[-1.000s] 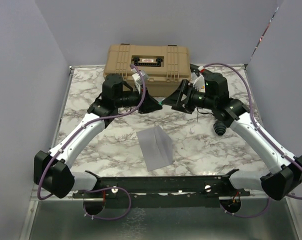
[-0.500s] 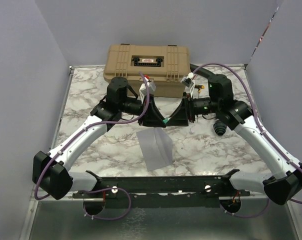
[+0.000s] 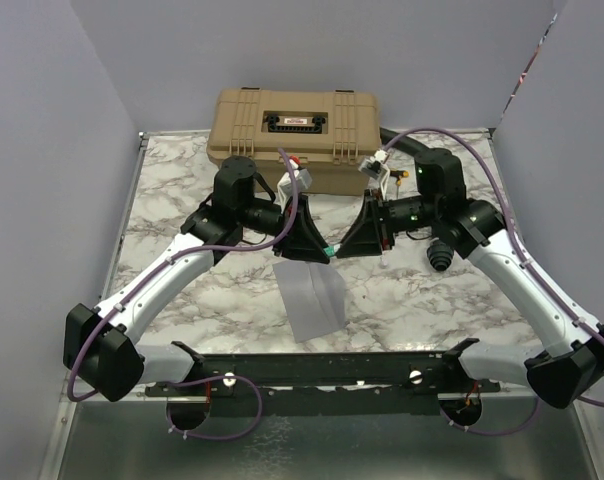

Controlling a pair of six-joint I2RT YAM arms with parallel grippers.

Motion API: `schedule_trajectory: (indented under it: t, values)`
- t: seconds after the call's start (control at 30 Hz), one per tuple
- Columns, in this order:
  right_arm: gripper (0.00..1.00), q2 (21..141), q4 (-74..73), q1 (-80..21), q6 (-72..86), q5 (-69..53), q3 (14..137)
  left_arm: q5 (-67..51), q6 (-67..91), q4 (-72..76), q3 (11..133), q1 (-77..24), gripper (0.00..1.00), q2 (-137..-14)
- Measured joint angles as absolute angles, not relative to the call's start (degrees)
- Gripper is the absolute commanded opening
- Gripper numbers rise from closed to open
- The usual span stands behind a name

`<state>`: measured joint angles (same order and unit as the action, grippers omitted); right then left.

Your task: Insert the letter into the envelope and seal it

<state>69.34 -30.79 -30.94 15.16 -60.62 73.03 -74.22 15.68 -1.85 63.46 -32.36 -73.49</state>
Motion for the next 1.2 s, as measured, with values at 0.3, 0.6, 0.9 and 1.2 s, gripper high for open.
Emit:
schedule_trajectory:
  t: [0.3, 0.6, 0.9, 1.2]
  values:
    - [0.0, 69.97, -31.22, -30.92, 19.07, -54.61, 73.65, -72.79, 16.08, -2.11, 63.26, -31.83, 0.0, -73.49]
    - [0.0, 71.22, -30.26, -30.44, 46.52, -28.8, 74.22, -47.7, 16.21, -1.85, 63.18, -32.58, 0.0, -73.41]
    - [0.79, 70.98, -32.67, -31.16, 61.39, -17.45, 74.5, -40.27, 15.31, 1.39, 62.11, -33.76, 0.0, -73.91]
    - [0.76, 67.42, -29.5, -30.92, 36.84, -33.69, 72.36, -51.62, 17.5, 1.96, 62.37, -33.41, 0.0, -76.2]
